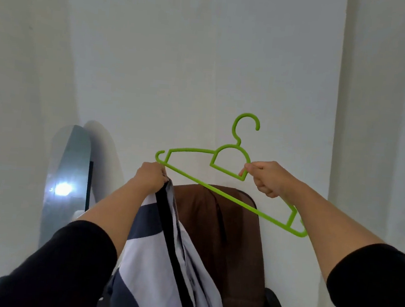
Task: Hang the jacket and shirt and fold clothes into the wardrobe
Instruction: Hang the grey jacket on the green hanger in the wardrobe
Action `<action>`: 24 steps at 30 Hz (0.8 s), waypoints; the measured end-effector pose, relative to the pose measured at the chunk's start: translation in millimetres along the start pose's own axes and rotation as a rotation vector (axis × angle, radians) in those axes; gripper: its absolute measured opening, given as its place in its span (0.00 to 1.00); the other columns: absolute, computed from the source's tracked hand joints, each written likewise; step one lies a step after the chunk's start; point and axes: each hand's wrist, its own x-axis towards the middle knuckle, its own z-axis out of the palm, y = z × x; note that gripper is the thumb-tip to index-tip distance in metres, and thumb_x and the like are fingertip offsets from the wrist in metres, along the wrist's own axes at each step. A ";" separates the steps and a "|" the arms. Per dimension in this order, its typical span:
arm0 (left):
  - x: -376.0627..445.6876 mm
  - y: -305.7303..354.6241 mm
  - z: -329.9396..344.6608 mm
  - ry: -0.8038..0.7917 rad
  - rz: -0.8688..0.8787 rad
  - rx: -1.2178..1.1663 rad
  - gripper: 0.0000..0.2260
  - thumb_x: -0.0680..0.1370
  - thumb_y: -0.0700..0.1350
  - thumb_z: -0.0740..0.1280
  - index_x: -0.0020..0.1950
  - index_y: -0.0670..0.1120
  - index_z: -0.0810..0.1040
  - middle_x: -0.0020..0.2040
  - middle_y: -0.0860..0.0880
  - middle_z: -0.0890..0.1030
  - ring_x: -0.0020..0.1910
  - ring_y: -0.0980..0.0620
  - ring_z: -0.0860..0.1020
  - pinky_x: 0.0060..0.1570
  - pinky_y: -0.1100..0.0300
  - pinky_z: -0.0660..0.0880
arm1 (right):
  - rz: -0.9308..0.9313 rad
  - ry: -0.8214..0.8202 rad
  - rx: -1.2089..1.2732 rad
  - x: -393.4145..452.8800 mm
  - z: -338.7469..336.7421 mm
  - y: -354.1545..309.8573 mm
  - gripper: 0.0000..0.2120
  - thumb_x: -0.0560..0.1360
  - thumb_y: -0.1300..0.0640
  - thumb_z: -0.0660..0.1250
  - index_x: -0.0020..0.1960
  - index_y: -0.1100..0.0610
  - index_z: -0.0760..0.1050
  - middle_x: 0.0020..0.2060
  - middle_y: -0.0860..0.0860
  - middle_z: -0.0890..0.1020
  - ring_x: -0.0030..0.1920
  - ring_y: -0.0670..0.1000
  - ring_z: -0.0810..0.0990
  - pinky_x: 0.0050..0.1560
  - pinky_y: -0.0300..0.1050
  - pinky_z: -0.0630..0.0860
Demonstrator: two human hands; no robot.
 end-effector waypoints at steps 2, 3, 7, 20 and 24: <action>1.5 -2.7 -1.7 0.046 -0.013 0.039 0.11 0.78 0.44 0.61 0.55 0.41 0.78 0.54 0.41 0.79 0.54 0.42 0.76 0.45 0.57 0.71 | 0.023 0.007 -0.006 -6.3 -6.9 1.0 0.14 0.80 0.50 0.58 0.46 0.54 0.79 0.26 0.49 0.60 0.21 0.44 0.56 0.21 0.33 0.52; 4.3 -5.1 -1.7 0.054 -0.014 0.049 0.11 0.78 0.44 0.61 0.55 0.41 0.77 0.54 0.40 0.79 0.53 0.42 0.76 0.43 0.57 0.70 | 0.036 0.009 -0.016 -9.6 -10.7 1.7 0.14 0.80 0.50 0.58 0.46 0.54 0.79 0.26 0.49 0.60 0.20 0.44 0.56 0.21 0.33 0.53; 13.3 -17.5 -3.7 0.050 0.003 0.061 0.11 0.79 0.42 0.57 0.58 0.41 0.73 0.58 0.39 0.75 0.55 0.39 0.74 0.48 0.55 0.71 | 0.087 -0.017 -0.076 -21.7 -18.3 3.7 0.13 0.80 0.51 0.59 0.49 0.56 0.80 0.25 0.49 0.60 0.20 0.44 0.56 0.21 0.33 0.53; 0.9 30.3 -19.3 0.202 0.276 -0.158 0.08 0.77 0.44 0.62 0.52 0.47 0.79 0.53 0.46 0.79 0.54 0.44 0.75 0.50 0.55 0.69 | -0.029 -0.014 -0.248 -24.8 15.2 -11.3 0.13 0.80 0.51 0.59 0.44 0.53 0.81 0.24 0.49 0.64 0.23 0.47 0.59 0.22 0.35 0.58; -11.2 58.0 -31.2 0.182 0.361 -0.481 0.06 0.77 0.46 0.64 0.45 0.49 0.81 0.47 0.51 0.82 0.48 0.51 0.77 0.48 0.60 0.70 | -0.052 0.003 -0.220 -18.8 31.5 -11.8 0.13 0.79 0.51 0.60 0.42 0.52 0.81 0.19 0.44 0.63 0.19 0.43 0.59 0.20 0.32 0.58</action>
